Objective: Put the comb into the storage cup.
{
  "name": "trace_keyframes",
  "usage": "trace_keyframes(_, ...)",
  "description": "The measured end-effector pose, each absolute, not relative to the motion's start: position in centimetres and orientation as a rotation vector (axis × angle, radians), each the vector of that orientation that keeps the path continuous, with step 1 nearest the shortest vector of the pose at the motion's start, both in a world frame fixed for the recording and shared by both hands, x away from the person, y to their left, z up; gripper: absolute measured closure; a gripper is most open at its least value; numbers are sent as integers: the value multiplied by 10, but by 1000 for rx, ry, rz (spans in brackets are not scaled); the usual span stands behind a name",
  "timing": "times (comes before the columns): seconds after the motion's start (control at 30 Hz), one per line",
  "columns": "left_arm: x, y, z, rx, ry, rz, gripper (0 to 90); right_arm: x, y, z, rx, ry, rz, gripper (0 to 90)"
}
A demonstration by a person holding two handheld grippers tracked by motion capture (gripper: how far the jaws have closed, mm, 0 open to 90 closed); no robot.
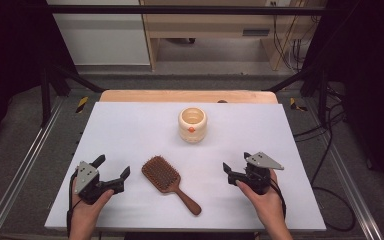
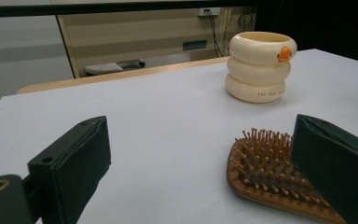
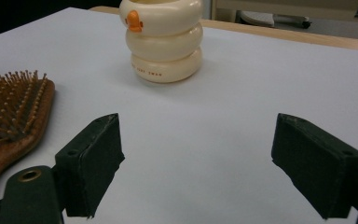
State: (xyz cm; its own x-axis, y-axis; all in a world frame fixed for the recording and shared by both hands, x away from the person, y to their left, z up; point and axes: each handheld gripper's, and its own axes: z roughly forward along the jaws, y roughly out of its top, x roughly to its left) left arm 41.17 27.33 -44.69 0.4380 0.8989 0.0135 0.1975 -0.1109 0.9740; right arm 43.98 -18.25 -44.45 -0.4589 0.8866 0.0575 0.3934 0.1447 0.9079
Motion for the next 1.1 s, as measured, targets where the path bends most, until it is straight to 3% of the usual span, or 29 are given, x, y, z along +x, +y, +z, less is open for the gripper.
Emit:
trace_keyframes(0.43, 411, 267, -447, 1594, 977, 792, 49, 438, -158, -445, 1164, 2001, 1304, 112)
trace_keyframes(1.1, 414, 265, -449, 1597, 977, 775, 49, 431, -120, -446, 1076, 2127, 1283, 121)
